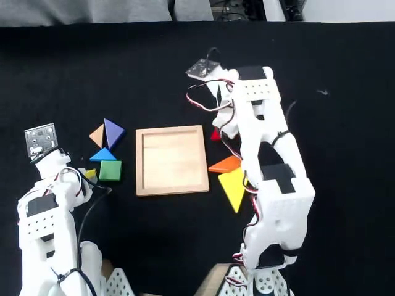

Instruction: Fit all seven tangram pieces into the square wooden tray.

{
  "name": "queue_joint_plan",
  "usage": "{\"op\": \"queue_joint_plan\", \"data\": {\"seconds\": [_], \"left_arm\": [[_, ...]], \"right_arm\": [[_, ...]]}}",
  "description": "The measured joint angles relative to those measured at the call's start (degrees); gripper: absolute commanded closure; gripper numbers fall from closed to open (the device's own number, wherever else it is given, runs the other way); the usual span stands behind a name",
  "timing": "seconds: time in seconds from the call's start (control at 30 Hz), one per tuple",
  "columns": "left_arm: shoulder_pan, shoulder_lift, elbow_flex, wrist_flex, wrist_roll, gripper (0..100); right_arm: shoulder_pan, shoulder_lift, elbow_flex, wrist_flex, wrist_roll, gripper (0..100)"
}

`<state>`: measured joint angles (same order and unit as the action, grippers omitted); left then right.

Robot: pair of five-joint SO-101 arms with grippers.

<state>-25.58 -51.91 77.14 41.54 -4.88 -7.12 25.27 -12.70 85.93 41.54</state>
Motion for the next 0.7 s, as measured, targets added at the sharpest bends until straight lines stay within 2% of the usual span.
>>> {"op": "queue_joint_plan", "data": {"seconds": [0.07,0.33,0.47,0.6,0.7], "left_arm": [[0.00,0.00,0.00,0.00,0.00,74],[0.00,0.00,0.00,0.00,0.00,74],[0.00,0.00,0.00,0.00,0.00,74],[0.00,0.00,0.00,0.00,0.00,74],[0.00,0.00,0.00,0.00,0.00,74]], "right_arm": [[0.00,0.00,0.00,1.67,0.00,64.9],[-1.67,0.00,0.35,3.25,-1.23,64.9],[-5.63,0.00,6.42,-2.64,-9.85,64.9],[-5.71,0.00,12.48,-10.81,-21.98,64.9],[-5.71,0.00,13.63,-13.89,-26.99,64.9]]}}
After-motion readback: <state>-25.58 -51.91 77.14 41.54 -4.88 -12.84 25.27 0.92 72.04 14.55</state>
